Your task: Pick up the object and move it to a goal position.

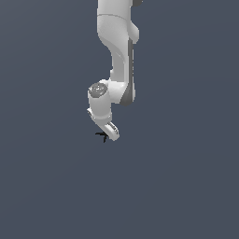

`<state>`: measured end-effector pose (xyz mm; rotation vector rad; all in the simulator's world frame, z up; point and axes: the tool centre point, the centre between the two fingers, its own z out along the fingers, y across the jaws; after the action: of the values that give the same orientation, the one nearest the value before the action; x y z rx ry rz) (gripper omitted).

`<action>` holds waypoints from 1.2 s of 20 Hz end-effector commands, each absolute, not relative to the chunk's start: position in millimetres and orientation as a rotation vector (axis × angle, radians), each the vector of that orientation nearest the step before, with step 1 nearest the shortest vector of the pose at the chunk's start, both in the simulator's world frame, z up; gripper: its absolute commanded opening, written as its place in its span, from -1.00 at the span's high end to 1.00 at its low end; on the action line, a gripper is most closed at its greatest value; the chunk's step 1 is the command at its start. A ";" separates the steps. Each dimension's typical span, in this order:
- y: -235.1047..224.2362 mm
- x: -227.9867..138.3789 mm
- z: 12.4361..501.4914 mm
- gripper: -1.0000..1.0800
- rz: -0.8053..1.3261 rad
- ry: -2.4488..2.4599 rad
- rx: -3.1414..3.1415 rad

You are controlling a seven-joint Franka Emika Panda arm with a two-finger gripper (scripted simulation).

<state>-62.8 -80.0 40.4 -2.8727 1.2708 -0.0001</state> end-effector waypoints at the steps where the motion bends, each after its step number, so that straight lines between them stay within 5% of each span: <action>1: -80.2 -63.6 27.8 -0.92 0.001 1.274 -2.872; 8: -80.0 -62.9 13.4 -0.92 0.000 1.275 -2.871; 9: -80.0 -62.9 13.4 1.00 0.000 1.275 -2.871; 24: -80.2 -59.6 20.0 1.00 0.000 1.274 -2.871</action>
<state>-61.3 -80.0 17.1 -2.8713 1.2743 0.0016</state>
